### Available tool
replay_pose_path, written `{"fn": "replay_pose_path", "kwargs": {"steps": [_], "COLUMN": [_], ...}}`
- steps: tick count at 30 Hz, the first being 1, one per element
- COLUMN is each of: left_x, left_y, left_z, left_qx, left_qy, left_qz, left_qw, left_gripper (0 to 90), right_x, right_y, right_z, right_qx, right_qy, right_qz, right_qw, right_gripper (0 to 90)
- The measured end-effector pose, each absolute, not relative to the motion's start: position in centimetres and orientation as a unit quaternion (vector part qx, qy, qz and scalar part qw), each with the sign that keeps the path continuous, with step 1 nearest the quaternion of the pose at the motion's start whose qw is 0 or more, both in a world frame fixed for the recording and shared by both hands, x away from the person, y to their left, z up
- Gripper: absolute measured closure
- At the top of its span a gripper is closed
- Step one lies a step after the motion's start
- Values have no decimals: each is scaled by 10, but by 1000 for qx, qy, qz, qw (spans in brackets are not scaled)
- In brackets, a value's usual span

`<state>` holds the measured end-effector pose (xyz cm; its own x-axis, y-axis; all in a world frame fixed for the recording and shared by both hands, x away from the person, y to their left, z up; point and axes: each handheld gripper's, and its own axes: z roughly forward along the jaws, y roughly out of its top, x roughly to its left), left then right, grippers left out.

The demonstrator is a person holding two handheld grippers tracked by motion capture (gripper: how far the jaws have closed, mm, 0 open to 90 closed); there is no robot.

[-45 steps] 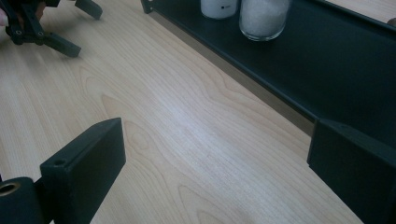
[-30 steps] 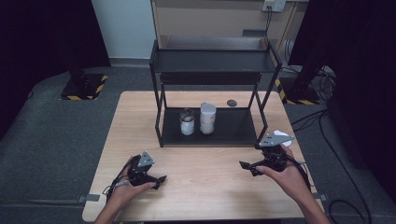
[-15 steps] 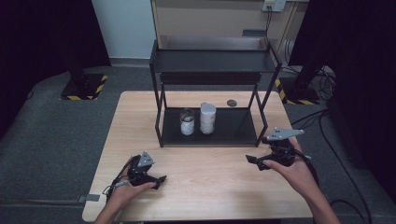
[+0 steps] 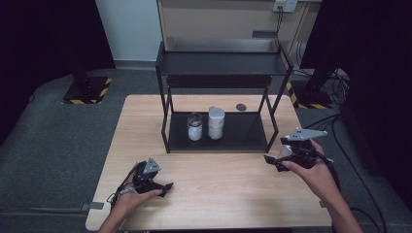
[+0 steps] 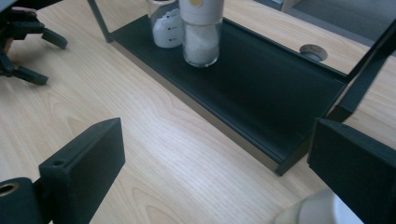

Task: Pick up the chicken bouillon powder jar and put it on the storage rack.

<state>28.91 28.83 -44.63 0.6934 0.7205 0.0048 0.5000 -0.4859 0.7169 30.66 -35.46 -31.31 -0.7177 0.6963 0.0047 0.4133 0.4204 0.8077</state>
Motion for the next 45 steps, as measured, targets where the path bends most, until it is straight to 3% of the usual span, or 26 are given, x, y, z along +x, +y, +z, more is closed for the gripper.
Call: {"fn": "replay_pose_path", "kwargs": {"steps": [45], "left_x": [289], "left_y": [288], "left_z": [-446], "left_qx": [848], "left_qy": [360], "left_qz": [154], "left_qw": [357], "left_gripper": [0], "right_x": [326], "right_y": [-381], "right_z": [-324], "right_qx": [400], "right_qy": [806], "right_qz": [383], "right_qw": [206], "right_gripper": [44]}}
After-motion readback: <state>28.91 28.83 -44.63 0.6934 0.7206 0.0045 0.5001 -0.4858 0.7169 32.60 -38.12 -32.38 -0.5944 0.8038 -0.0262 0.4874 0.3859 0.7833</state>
